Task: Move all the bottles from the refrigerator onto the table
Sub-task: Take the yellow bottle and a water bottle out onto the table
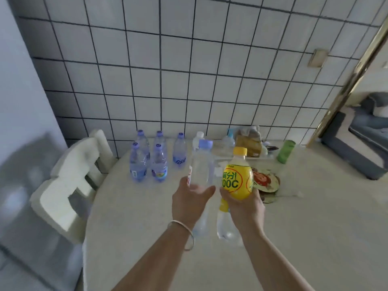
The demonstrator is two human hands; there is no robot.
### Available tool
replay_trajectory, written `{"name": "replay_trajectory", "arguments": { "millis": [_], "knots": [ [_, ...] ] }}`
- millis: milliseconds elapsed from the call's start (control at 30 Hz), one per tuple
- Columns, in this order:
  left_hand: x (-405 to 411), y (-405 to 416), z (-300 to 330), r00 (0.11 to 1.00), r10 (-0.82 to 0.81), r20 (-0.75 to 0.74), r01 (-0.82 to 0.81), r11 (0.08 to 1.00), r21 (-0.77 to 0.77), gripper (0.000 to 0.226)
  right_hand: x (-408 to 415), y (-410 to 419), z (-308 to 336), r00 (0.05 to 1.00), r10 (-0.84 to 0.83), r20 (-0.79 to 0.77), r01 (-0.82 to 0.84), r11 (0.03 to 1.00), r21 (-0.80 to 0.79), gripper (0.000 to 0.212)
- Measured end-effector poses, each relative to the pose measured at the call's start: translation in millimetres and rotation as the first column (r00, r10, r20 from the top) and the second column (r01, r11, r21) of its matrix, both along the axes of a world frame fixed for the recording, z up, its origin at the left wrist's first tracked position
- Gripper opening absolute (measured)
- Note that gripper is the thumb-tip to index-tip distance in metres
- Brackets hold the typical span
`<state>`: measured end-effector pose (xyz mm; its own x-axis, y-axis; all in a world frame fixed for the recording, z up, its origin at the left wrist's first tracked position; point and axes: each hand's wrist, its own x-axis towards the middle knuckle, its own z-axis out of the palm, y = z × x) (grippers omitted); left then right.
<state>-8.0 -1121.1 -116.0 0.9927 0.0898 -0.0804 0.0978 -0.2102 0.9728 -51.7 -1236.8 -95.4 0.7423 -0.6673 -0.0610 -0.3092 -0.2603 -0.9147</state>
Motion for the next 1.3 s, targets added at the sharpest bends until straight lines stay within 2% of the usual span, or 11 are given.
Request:
{"name": "replay_trajectory", "arguments": {
  "millis": [300, 433, 533, 733, 1067, 1300],
  "knots": [
    [163.9, -7.9, -51.4, 0.996, 0.091, 0.02, -0.093, 0.988, 0.121, 0.047, 174.8, -8.5, -54.8, 0.996, -0.001, -0.086, 0.01, 0.994, 0.11, 0.053],
    [211.8, -9.7, -69.2, 0.994, 0.105, 0.018, -0.106, 0.974, 0.201, 0.049, 230.8, -7.1, -85.8, 0.994, 0.026, -0.11, -0.024, 1.0, 0.017, 0.06],
    [239.7, -10.8, -87.2, 0.99, 0.138, -0.008, -0.132, 0.959, 0.25, 0.054, 260.2, -6.1, -104.5, 0.987, 0.032, -0.156, -0.031, 0.999, 0.011, 0.057],
    [275.4, -15.0, -123.4, 0.984, 0.173, -0.029, -0.157, 0.942, 0.295, 0.066, 296.4, -4.8, -143.8, 0.977, 0.032, -0.213, -0.037, 0.999, -0.021, 0.059],
    [296.1, -14.7, -160.0, 0.97, 0.241, 0.041, -0.243, 0.931, 0.272, 0.066, 318.5, -4.6, -175.8, 0.98, 0.02, -0.196, -0.027, 0.999, -0.032, 0.062],
    [293.6, -16.0, -160.3, 0.979, 0.205, 0.009, -0.204, 0.971, 0.123, 0.069, 308.3, -3.3, -181.0, 0.981, 0.056, -0.188, -0.057, 0.998, 0.004, 0.064]
  ]
}}
